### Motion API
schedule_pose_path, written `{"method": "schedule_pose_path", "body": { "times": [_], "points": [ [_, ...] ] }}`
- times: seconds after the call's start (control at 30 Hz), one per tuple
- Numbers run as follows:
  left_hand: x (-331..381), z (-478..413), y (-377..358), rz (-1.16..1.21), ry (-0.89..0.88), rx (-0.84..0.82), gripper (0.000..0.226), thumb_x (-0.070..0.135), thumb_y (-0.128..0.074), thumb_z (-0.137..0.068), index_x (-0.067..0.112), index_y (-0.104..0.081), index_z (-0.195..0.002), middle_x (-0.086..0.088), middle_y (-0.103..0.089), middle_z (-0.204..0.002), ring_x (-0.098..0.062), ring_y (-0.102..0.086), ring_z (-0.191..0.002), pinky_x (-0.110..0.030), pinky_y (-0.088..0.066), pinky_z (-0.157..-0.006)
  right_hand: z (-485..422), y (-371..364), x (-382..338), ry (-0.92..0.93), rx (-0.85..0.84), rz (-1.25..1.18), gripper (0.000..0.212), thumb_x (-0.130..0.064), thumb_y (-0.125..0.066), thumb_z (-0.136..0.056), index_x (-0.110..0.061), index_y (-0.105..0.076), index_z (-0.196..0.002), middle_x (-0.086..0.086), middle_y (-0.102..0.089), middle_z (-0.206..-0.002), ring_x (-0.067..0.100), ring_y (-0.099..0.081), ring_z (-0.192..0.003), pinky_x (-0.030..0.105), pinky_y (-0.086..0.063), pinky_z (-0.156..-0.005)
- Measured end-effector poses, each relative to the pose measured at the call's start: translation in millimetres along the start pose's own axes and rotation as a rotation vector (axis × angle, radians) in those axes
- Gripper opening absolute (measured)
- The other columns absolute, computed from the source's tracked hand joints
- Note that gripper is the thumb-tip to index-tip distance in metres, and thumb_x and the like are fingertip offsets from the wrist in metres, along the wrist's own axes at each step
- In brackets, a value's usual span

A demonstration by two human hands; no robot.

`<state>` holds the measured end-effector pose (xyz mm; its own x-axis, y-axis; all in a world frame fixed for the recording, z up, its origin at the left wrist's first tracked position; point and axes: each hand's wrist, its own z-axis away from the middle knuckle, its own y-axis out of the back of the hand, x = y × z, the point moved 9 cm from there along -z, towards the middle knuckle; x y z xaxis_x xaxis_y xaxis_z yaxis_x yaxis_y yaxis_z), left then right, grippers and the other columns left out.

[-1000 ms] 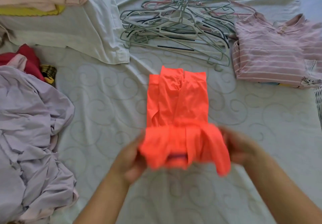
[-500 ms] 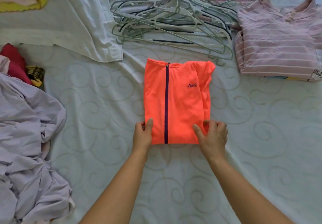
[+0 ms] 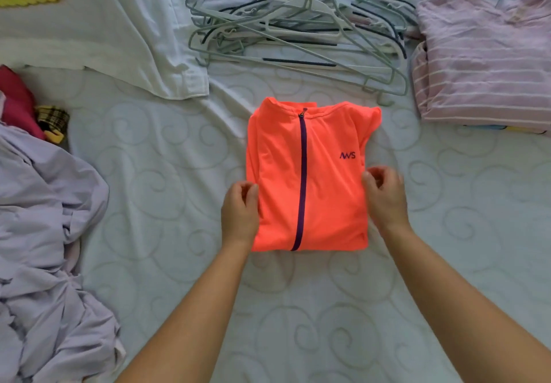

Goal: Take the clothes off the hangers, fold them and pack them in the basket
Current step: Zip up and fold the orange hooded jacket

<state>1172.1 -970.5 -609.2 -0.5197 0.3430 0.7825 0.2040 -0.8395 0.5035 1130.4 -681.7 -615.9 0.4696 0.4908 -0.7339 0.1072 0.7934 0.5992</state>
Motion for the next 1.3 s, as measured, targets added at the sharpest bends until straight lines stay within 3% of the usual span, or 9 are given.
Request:
{"method": "schedule_pose_path", "body": {
  "times": [0.13, 0.27, 0.4, 0.5, 0.63, 0.8, 1.0, 1.13, 1.3],
  "points": [
    [23.6, -60.7, -12.4, 0.136, 0.037, -0.040, 0.023, 0.022, -0.060, -0.085, 0.005, -0.060, -0.101, -0.018, -0.065, -0.102, -0.028, -0.060, -0.090, -0.041, -0.049, -0.087, -57.9, -22.6, -30.5, -0.024, -0.026, 0.007, 0.047, -0.047, -0.060, -0.079, -0.005, -0.057, -0.098, 0.012, -0.059, -0.097, 0.025, -0.055, -0.092, 0.038, -0.044, -0.081],
    [21.4, -96.3, -40.2, 0.287, 0.163, -0.146, 0.029, 0.024, -0.067, -0.080, 0.004, -0.058, -0.100, -0.014, -0.063, -0.090, -0.027, -0.059, -0.085, -0.043, -0.050, -0.089, -81.4, -30.7, -43.8, 0.042, -0.044, 0.135, 0.021, -0.027, -0.058, -0.087, -0.009, -0.052, -0.078, 0.009, -0.049, -0.080, 0.020, -0.044, -0.075, 0.034, -0.034, -0.068],
    [48.5, -103.9, -18.5, 0.451, -0.026, -0.027, 0.022, 0.001, -0.063, -0.084, 0.017, -0.051, -0.075, 0.003, -0.050, -0.068, -0.003, -0.044, -0.059, -0.017, -0.039, -0.060, -78.1, -29.6, -63.8, 0.130, -0.171, -0.345, 0.016, -0.026, -0.051, -0.087, -0.013, -0.058, -0.080, -0.005, -0.043, -0.068, 0.004, -0.037, -0.061, 0.025, -0.036, -0.059],
    [54.7, -102.7, -3.4, 0.403, -0.129, 0.025, 0.019, 0.013, -0.068, -0.079, 0.019, -0.050, -0.078, 0.007, -0.045, -0.067, 0.001, -0.041, -0.056, -0.017, -0.037, -0.058, -90.1, -35.8, -49.0, 0.019, -0.204, -0.258, 0.016, -0.019, -0.049, -0.093, -0.011, -0.063, -0.090, -0.005, -0.058, -0.075, 0.005, -0.049, -0.068, 0.017, -0.040, -0.059],
    [18.7, -86.7, -9.1, 0.082, -0.009, 0.043, 0.039, 0.029, -0.070, -0.081, 0.004, -0.050, -0.103, -0.005, -0.052, -0.087, -0.016, -0.051, -0.083, -0.033, -0.045, -0.084, -87.5, -19.0, -27.7, -0.068, 0.065, 0.085, 0.036, -0.023, -0.052, -0.093, 0.004, -0.053, -0.115, 0.022, -0.051, -0.122, 0.029, -0.048, -0.113, 0.035, -0.035, -0.096],
    [-21.7, -13.1, -23.6, -0.084, 0.218, -0.044, 0.038, 0.041, -0.043, -0.095, 0.004, -0.047, -0.102, -0.013, -0.058, -0.100, -0.030, -0.055, -0.097, -0.035, -0.038, -0.079, -11.3, -36.2, -9.6, -0.148, -0.055, -0.004, 0.051, -0.032, -0.061, -0.088, 0.004, -0.045, -0.121, 0.022, -0.051, -0.124, 0.031, -0.049, -0.116, 0.036, -0.037, -0.094],
    [-24.7, 11.8, -34.1, 0.424, 0.456, -0.135, 0.034, 0.023, -0.063, -0.087, 0.008, -0.056, -0.116, -0.010, -0.066, -0.111, -0.024, -0.063, -0.100, -0.043, -0.049, -0.094, 18.7, -43.9, 13.1, -0.375, -0.321, -0.218, 0.025, -0.021, -0.068, -0.084, -0.002, -0.067, -0.099, 0.014, -0.068, -0.095, 0.018, -0.062, -0.076, 0.031, -0.047, -0.069],
    [-2.4, 43.4, -38.5, 0.831, 0.722, -0.272, 0.050, 0.027, -0.067, -0.071, 0.011, -0.061, -0.117, -0.013, -0.068, -0.110, -0.025, -0.068, -0.089, -0.048, -0.054, -0.082, 44.8, -37.7, 10.9, -0.582, -0.493, -0.596, 0.012, -0.020, -0.060, -0.089, -0.012, -0.064, -0.096, 0.002, -0.072, -0.082, 0.014, -0.065, -0.070, 0.027, -0.053, -0.067],
    [38.8, 81.9, -31.2, 0.870, 0.715, -0.355, 0.044, 0.023, -0.061, -0.072, 0.008, -0.062, -0.113, -0.014, -0.071, -0.100, -0.024, -0.071, -0.077, -0.041, -0.059, -0.060, 76.7, -3.5, -3.8, -0.655, -0.557, -0.829, 0.017, -0.017, -0.056, -0.091, -0.009, -0.063, -0.104, 0.004, -0.074, -0.086, 0.013, -0.070, -0.073, 0.026, -0.058, -0.064]
  ]
}}
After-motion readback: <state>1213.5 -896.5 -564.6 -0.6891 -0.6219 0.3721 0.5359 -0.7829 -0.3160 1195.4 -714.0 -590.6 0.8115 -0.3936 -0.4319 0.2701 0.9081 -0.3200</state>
